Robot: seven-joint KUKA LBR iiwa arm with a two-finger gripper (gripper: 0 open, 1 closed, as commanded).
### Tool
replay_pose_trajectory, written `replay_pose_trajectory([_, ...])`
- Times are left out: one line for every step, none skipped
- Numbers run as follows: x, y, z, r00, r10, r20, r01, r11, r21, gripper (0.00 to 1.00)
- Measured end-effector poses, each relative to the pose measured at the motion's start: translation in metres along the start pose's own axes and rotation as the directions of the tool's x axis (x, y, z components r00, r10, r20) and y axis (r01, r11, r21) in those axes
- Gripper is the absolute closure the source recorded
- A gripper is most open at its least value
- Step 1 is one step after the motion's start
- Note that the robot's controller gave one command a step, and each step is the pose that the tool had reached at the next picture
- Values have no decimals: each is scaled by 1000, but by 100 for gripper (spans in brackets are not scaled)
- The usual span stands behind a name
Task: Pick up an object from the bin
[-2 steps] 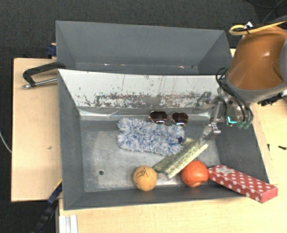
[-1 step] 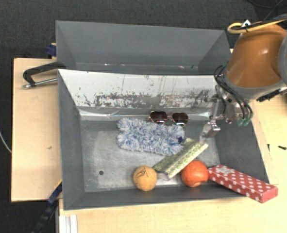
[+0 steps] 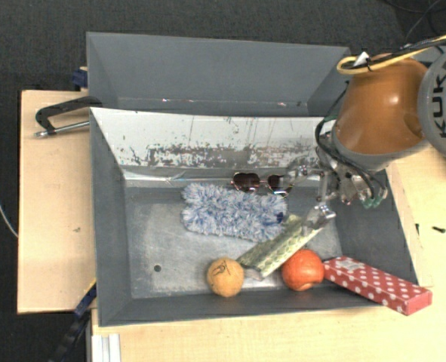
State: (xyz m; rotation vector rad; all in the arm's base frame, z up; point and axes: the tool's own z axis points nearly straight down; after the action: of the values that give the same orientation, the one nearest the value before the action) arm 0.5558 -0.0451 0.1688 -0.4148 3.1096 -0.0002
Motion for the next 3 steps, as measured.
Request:
replay_pose_trajectory([32, -11, 6, 987, -163, -3, 163, 987, -5, 0])
replay_pose_trajectory([43, -14, 73, 973, -229, -4, 229, 973, -6, 0])
replay_pose_trajectory([42, -47, 96, 980, -197, 2, 197, 980, 1, 100])
